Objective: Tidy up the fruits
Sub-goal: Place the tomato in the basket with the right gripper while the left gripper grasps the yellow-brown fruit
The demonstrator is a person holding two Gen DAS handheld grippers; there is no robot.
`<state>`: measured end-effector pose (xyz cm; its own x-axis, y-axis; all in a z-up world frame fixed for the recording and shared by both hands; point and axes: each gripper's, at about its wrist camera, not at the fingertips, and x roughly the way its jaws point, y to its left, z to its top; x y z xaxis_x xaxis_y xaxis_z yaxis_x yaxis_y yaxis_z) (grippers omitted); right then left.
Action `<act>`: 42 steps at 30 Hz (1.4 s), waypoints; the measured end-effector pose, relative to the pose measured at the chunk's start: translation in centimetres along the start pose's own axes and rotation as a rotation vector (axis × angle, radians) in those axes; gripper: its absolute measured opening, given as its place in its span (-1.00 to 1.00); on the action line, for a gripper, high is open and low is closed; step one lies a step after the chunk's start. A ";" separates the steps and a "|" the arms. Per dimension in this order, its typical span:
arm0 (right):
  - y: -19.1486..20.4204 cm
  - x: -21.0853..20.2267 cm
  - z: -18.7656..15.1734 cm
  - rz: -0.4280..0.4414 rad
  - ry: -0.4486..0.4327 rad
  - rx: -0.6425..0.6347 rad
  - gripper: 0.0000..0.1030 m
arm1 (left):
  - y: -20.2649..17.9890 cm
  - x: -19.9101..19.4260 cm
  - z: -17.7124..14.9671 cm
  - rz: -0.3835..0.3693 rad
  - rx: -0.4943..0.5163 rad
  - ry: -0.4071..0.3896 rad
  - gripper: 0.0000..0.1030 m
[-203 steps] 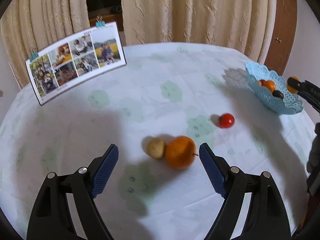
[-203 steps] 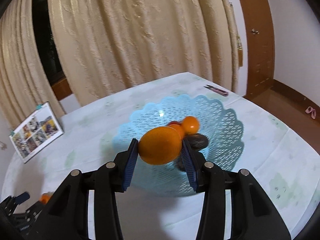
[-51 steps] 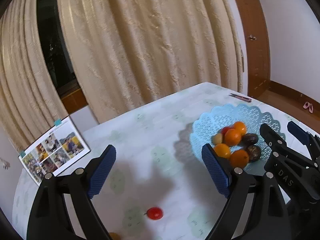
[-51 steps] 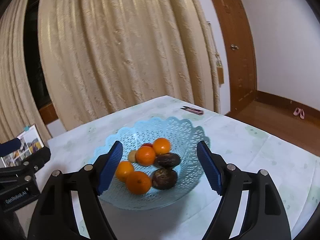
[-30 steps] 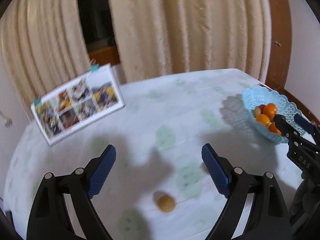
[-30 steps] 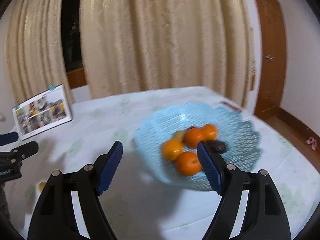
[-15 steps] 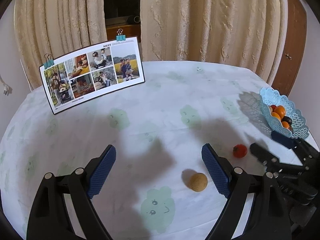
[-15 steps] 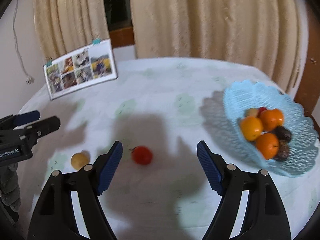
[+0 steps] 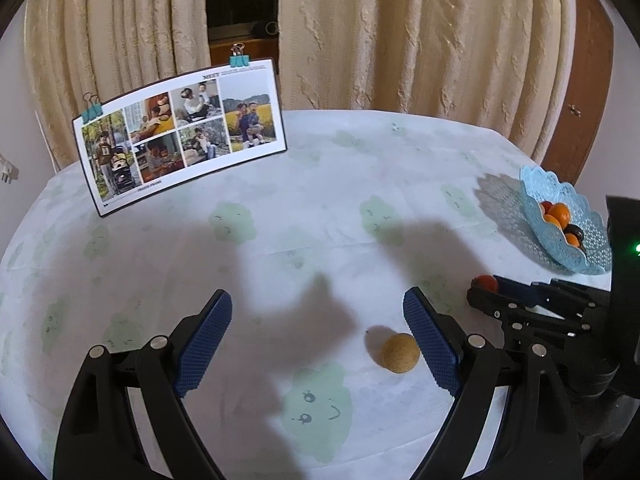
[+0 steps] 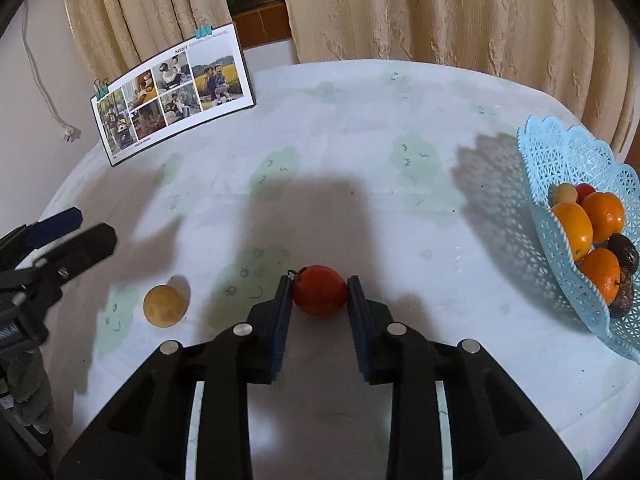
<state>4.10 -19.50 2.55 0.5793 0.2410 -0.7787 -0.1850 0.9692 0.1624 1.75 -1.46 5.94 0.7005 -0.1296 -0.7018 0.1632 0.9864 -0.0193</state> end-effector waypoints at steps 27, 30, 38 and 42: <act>-12.1 -10.9 -0.2 -0.201 -0.286 0.270 -0.44 | -4.1 4.1 -2.2 -0.101 0.089 0.156 -0.14; -13.1 -11.1 -0.5 -0.215 -0.291 0.293 -0.44 | -4.2 4.1 -2.1 -0.099 0.093 0.155 -0.38; -15.5 -12.6 -2.0 -0.252 -0.348 0.381 -0.09 | -5.8 2.7 -1.0 -0.131 0.132 0.125 -0.50; -17.2 -13.8 -3.1 -0.300 -0.388 0.438 -0.09 | -7.3 1.6 0.3 -0.156 0.155 0.082 -0.50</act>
<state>-3.13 -39.63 8.61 0.8147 -0.1216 -0.5670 0.3221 0.9080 0.2680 1.88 -8.93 5.22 0.6004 -0.2641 -0.7549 0.3744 0.9269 -0.0266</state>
